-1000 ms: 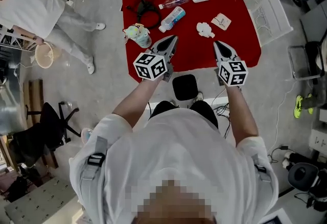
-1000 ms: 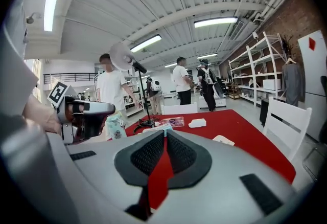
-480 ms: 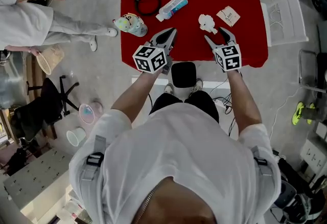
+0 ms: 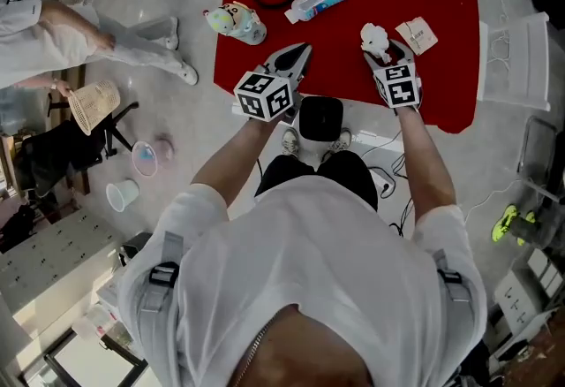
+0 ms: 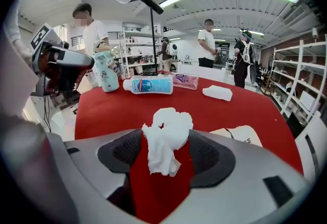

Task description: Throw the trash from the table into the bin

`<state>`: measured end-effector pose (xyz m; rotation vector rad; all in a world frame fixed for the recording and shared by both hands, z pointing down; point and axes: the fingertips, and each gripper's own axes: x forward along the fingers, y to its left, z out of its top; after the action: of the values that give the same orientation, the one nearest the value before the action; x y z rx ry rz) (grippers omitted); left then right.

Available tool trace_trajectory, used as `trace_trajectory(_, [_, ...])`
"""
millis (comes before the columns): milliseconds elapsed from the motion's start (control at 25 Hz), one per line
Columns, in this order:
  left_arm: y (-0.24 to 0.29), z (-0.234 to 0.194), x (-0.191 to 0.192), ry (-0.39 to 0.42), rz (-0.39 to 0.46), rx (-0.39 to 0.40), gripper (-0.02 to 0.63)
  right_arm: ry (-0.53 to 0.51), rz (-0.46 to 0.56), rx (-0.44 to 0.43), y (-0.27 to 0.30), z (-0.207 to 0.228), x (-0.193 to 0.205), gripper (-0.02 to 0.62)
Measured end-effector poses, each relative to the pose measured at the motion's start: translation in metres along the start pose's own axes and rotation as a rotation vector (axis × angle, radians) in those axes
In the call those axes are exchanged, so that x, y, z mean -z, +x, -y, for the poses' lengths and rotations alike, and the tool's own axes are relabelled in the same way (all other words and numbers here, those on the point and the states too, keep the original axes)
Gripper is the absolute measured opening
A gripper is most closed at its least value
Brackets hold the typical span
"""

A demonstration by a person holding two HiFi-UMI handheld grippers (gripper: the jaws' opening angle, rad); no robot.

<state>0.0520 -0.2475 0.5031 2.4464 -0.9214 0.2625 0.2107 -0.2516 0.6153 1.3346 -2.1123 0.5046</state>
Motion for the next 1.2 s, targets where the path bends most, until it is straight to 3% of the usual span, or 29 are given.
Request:
trace_trajectory(80, [-0.002, -0.003, 0.003, -0.003, 0.001, -0.018, 0.009, -0.004, -0.012, 0.001, 0.004, 0.002, 0.003, 0.287])
trace_trajectory(200, [-0.008, -0.005, 0.007, -0.010, 0.005, -0.046, 0.009, -0.002, -0.010, 0.008, 0.005, 0.003, 0.003, 0.158])
trace_trajectory(360, [-0.015, -0.006, 0.010, -0.018, 0.013, -0.069, 0.009, -0.008, 0.009, 0.009, 0.000, 0.002, -0.003, 0.120])
trace_trajectory(760, [-0.040, -0.010, 0.011, -0.019, 0.045, -0.058, 0.009, -0.019, 0.087, 0.044, -0.044, -0.026, -0.024, 0.106])
trace_trajectory(1200, [-0.120, -0.020, 0.036, 0.005, 0.058, -0.036, 0.009, -0.006, 0.131, 0.067, -0.099, -0.126, -0.016, 0.107])
